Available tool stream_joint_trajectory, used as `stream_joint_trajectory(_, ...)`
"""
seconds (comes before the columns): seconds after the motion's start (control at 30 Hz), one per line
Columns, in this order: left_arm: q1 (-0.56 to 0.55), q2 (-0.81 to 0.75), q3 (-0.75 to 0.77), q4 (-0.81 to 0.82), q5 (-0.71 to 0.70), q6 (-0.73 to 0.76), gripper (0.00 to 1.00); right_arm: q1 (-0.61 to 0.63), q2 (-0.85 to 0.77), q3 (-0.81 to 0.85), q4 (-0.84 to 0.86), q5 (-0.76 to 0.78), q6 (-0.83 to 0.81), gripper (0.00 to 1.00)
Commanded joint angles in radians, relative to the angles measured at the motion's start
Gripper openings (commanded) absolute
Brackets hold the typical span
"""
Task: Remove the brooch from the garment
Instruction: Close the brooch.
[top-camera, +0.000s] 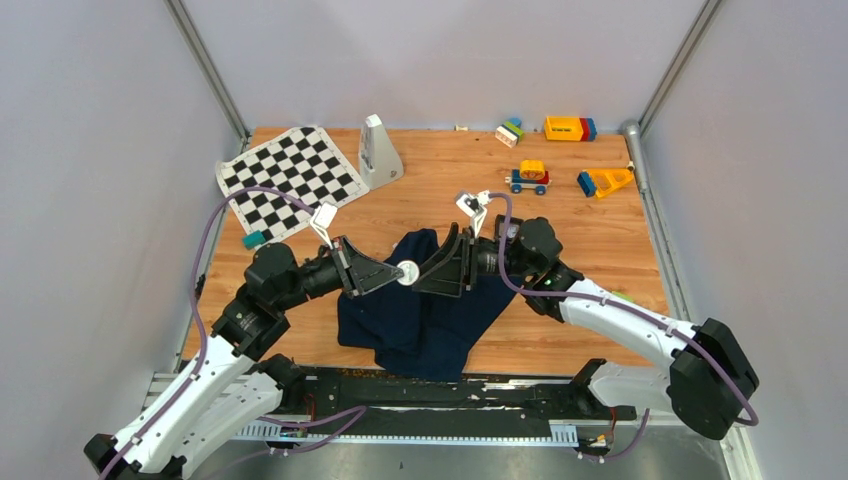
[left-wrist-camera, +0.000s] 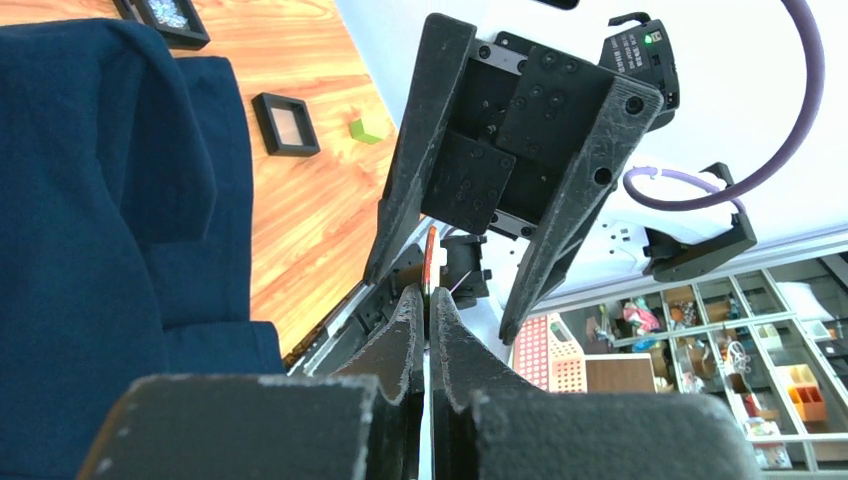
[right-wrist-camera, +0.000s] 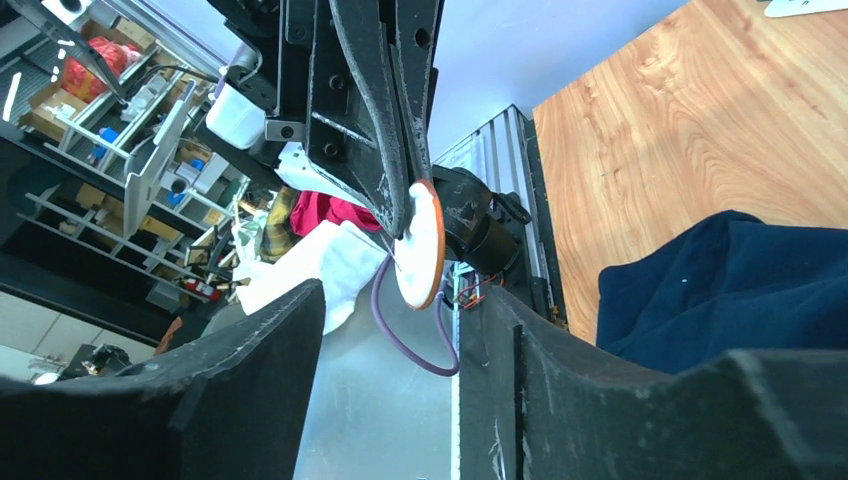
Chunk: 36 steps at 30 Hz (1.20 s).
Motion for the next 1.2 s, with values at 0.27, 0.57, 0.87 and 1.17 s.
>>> stream_joint_trajectory(0.27,-0.001,-0.012,-0.025,0.092,0.036,-0.007,0.0,0.016,0.043,0.064,0.036,0.035,0.049,0.43)
stream_joint_trajectory(0.57,-0.001,-0.012,-0.032,0.09,0.064,0.021,0.0,0.021,0.077,0.075,0.064,0.03,0.1,0.36)
stream_joint_trajectory(0.87,0.0,-0.045,-0.041,0.098,0.064,0.072,0.0,0.023,0.104,0.078,0.038,0.059,0.131,0.18)
stream_joint_trajectory(1.17,-0.001,-0.069,-0.058,0.149,0.06,0.116,0.0,0.023,0.128,0.104,-0.063,0.099,0.141,0.1)
